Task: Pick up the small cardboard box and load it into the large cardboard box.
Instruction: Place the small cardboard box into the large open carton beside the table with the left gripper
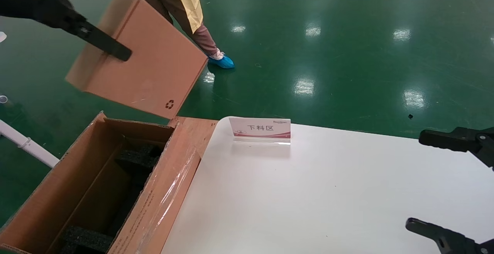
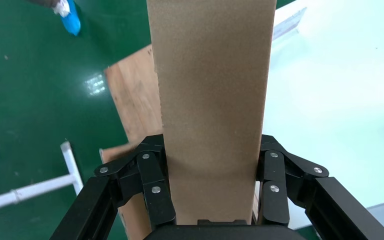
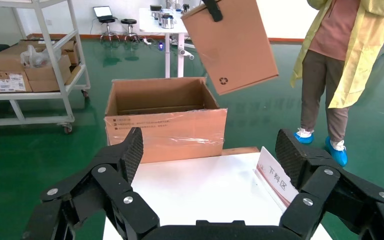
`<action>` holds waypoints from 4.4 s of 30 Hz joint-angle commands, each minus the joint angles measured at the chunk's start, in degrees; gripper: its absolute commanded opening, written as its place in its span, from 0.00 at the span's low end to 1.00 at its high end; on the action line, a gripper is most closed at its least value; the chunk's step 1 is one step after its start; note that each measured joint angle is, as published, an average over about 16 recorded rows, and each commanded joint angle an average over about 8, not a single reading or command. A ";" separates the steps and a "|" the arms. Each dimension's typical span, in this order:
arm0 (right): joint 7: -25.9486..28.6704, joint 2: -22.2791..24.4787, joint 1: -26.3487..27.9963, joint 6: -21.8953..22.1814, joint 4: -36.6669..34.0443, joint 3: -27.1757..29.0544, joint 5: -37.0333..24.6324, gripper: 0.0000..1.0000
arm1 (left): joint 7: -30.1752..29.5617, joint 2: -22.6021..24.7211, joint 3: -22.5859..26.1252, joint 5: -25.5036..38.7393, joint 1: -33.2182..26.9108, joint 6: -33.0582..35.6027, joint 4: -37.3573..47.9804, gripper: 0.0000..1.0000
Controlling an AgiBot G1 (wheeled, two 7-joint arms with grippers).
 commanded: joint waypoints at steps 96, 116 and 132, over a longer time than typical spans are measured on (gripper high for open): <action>-0.16 0.13 0.07 0.14 0.00 -0.33 0.22 1.00 | 12.09 -6.69 44.00 -11.81 11.78 -15.01 13.24 0.00; -0.19 0.16 0.09 0.17 0.00 -0.39 0.27 1.00 | 16.55 -4.71 41.90 -14.02 20.92 -19.94 20.69 0.00; -0.22 0.18 0.10 0.19 0.00 -0.44 0.30 1.00 | 19.73 -3.22 40.15 -17.01 26.90 -20.61 27.48 0.00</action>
